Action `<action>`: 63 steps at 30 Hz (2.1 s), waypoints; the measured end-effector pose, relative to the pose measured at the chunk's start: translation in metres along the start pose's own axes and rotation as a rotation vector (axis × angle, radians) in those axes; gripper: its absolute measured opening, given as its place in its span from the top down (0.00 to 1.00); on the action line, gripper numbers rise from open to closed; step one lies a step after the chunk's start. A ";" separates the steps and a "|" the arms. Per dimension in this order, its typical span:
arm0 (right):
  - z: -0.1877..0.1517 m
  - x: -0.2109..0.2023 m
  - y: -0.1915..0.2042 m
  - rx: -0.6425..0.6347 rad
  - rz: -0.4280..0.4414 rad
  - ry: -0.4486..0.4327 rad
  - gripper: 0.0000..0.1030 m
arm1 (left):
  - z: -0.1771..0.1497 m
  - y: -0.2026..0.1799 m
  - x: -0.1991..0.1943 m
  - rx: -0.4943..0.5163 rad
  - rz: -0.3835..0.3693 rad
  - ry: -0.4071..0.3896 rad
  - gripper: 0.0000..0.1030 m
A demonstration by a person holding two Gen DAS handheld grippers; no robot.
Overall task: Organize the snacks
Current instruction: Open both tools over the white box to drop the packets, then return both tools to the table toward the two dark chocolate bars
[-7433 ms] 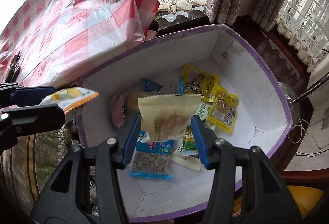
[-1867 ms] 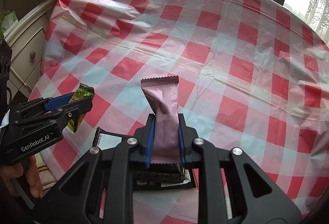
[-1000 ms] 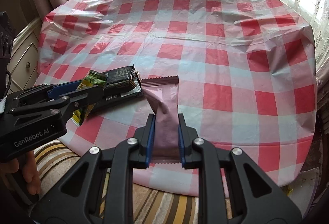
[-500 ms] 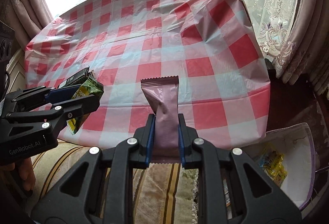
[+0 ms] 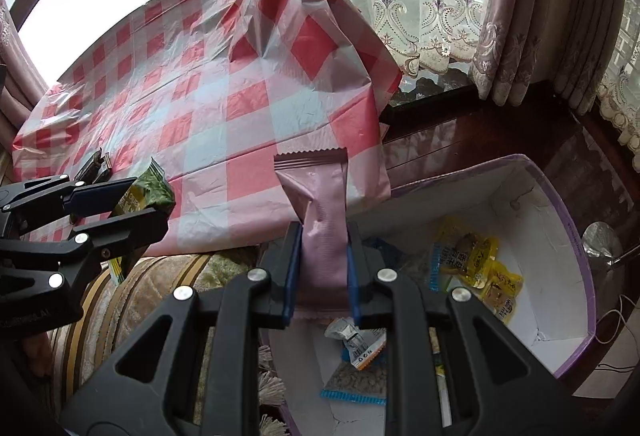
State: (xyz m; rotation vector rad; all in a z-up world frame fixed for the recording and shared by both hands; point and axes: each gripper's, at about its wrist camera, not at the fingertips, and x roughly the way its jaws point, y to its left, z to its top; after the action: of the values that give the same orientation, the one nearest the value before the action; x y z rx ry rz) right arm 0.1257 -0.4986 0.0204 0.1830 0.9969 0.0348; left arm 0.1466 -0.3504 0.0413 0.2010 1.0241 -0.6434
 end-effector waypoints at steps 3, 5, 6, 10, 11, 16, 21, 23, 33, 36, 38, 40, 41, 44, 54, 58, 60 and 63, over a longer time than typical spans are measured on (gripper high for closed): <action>-0.011 0.005 -0.018 0.037 -0.012 0.022 0.77 | 0.002 -0.014 0.012 0.029 -0.019 0.035 0.61; -0.017 0.009 -0.026 0.056 -0.017 0.038 0.77 | 0.002 -0.023 0.020 0.044 -0.037 0.061 0.61; -0.020 0.010 -0.030 0.067 -0.017 0.046 0.77 | 0.002 -0.027 0.023 0.050 -0.044 0.069 0.61; -0.030 0.016 -0.044 0.101 -0.023 0.072 0.77 | 0.004 -0.040 0.034 0.069 -0.054 0.101 0.61; -0.033 0.016 -0.046 0.107 -0.024 0.074 0.77 | 0.004 -0.042 0.036 0.072 -0.058 0.107 0.61; -0.036 0.014 -0.053 0.132 -0.028 0.080 0.74 | 0.007 -0.047 0.046 0.085 -0.086 0.138 0.58; -0.033 0.013 -0.051 0.121 -0.055 0.072 0.46 | 0.006 -0.045 0.042 0.080 -0.094 0.132 0.39; -0.031 0.009 -0.047 0.110 -0.071 0.052 0.36 | 0.007 -0.042 0.034 0.072 -0.083 0.102 0.37; -0.015 -0.014 -0.011 0.021 -0.208 -0.003 0.23 | 0.006 -0.007 -0.028 0.037 0.177 -0.170 0.25; -0.009 -0.024 0.004 -0.027 -0.242 -0.038 0.18 | 0.000 0.010 -0.040 0.032 0.245 -0.194 0.25; -0.005 -0.030 0.014 -0.050 -0.256 -0.065 0.17 | -0.007 0.025 -0.049 0.014 0.248 -0.208 0.25; -0.001 -0.035 0.024 -0.066 -0.249 -0.083 0.17 | -0.018 0.038 -0.058 0.001 0.234 -0.226 0.25; 0.001 -0.037 0.029 -0.078 -0.242 -0.090 0.17 | -0.024 0.045 -0.063 -0.007 0.226 -0.236 0.25; 0.004 -0.039 0.049 -0.129 -0.224 -0.103 0.17 | -0.045 0.067 -0.078 -0.046 0.216 -0.247 0.25; 0.006 -0.033 0.110 -0.167 0.037 -0.037 0.17 | -0.106 0.140 -0.125 -0.226 0.259 -0.246 0.25; 0.005 -0.026 0.138 -0.202 0.071 -0.015 0.17 | -0.132 0.170 -0.135 -0.316 0.272 -0.227 0.25; 0.005 -0.019 0.151 -0.212 0.091 0.008 0.17 | -0.143 0.186 -0.138 -0.371 0.276 -0.218 0.25; 0.003 -0.008 0.172 -0.242 0.104 0.035 0.17 | -0.158 0.211 -0.141 -0.455 0.275 -0.203 0.25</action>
State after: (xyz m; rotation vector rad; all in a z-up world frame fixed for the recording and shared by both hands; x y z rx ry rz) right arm 0.1330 -0.3312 0.0581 0.0121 1.0083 0.2535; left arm 0.1043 -0.0551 0.0489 -0.1211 0.9005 -0.1668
